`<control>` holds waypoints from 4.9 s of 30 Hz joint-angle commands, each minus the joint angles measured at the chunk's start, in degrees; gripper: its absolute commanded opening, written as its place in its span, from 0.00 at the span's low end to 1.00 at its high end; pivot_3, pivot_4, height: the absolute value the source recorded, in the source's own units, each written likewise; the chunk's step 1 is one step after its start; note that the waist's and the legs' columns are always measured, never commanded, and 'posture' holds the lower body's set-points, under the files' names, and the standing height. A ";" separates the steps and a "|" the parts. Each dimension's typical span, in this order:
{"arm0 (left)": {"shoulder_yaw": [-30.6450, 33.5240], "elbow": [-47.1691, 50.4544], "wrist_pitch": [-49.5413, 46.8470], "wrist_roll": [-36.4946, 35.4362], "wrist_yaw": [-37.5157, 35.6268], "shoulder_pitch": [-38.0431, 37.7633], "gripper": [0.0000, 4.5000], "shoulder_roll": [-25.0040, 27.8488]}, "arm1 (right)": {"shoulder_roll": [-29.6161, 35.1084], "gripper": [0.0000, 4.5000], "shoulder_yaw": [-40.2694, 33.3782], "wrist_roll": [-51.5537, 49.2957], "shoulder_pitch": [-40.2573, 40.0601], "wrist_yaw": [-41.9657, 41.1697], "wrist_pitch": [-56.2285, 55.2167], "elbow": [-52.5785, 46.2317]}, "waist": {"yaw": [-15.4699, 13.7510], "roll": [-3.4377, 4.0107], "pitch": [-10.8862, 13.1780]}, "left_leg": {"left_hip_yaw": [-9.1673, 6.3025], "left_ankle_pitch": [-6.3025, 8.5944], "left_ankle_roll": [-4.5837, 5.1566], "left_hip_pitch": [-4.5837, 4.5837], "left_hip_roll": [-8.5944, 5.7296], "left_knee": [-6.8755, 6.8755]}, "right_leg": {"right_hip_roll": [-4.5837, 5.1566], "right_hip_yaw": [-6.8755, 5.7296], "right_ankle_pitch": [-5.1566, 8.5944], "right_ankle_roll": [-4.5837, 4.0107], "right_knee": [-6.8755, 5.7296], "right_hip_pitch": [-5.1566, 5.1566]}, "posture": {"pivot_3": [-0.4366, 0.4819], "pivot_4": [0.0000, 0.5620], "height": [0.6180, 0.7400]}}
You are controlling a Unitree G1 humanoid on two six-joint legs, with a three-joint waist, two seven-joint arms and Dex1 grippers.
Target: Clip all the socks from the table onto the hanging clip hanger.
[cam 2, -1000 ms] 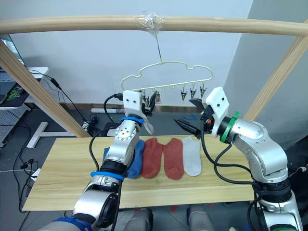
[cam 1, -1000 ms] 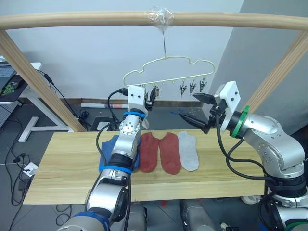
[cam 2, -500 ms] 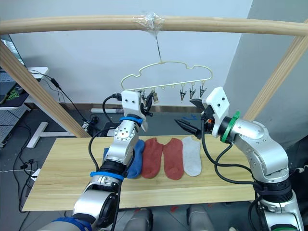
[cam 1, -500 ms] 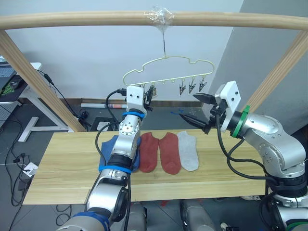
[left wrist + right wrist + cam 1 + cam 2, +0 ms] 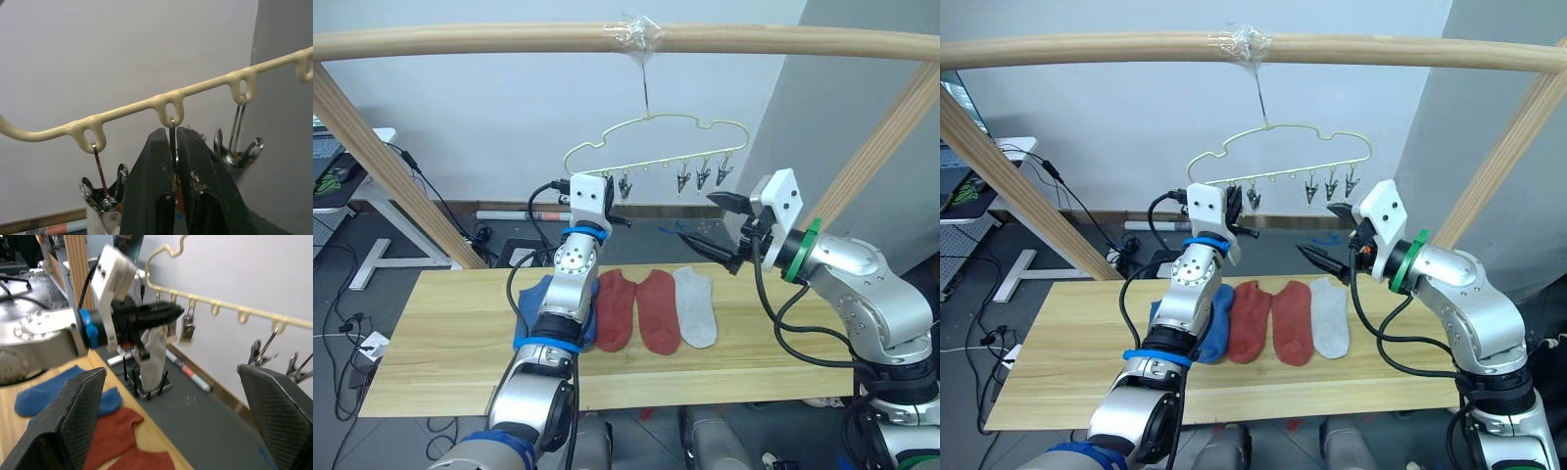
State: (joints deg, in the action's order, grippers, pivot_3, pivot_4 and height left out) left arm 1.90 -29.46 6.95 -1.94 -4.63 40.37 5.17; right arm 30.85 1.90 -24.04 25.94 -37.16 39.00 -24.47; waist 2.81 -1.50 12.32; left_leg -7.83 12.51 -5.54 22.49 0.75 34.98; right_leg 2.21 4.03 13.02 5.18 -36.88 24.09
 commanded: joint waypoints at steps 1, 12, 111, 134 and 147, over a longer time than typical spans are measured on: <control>1.26 5.34 -4.80 -3.50 -3.35 -1.34 0.00 0.68 | 1.34 1.00 3.10 4.40 -2.35 -0.54 -4.38 2.22 | 0.11 0.00 0.00 | 0.01 0.00 0.00 0.00 0.00 0.00 | 0.00 0.01 0.00 0.00 0.00 0.00 | 0.43 0.34 1.00; 9.35 20.46 -44.77 -26.64 -16.08 0.19 0.00 9.65 | -5.51 1.00 15.57 21.38 0.77 -0.52 -25.40 40.30 | 1.39 0.05 0.03 | 0.03 -0.05 0.05 -0.21 0.06 0.01 | -0.07 0.03 -0.01 0.01 -0.20 -0.04 | 0.49 0.34 1.00; 25.23 36.87 -79.52 -58.87 -3.42 -4.92 1.00 15.15 | -21.59 0.16 14.66 26.71 2.01 4.66 -23.48 22.85 | 0.38 0.00 0.04 | -0.04 -0.02 -0.04 -0.46 0.04 -0.10 | -0.02 0.01 0.01 -0.03 0.01 -0.31 | 0.53 0.32 1.00; -3.65 50.22 -37.81 -23.17 -11.38 -20.69 0.67 16.14 | -8.42 1.00 3.85 13.43 -2.80 -3.99 -13.95 11.97 | -1.33 0.00 0.03 | 0.02 -0.01 -0.04 -0.06 0.04 -0.12 | -0.01 0.02 0.05 -0.13 0.03 0.01 | 0.53 0.29 1.00; -8.51 29.51 -18.40 -5.32 -3.40 -15.50 0.40 2.84 | -3.87 1.00 -1.53 4.45 -0.44 -4.27 -6.79 2.75 | -1.07 0.03 0.00 | 0.03 -0.01 -0.01 -0.02 0.02 0.00 | -0.01 0.03 0.00 -0.04 0.01 0.01 | 0.48 0.26 1.00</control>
State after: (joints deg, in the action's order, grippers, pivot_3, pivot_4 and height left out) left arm -6.86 1.07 -14.32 -8.81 -8.86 23.89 8.49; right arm 26.65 2.41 -17.51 23.95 -41.99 31.36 -18.83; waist 1.74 -1.48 12.32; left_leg -7.80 12.49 -5.55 22.48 0.77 34.98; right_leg 2.20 4.06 13.01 5.15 -36.87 24.10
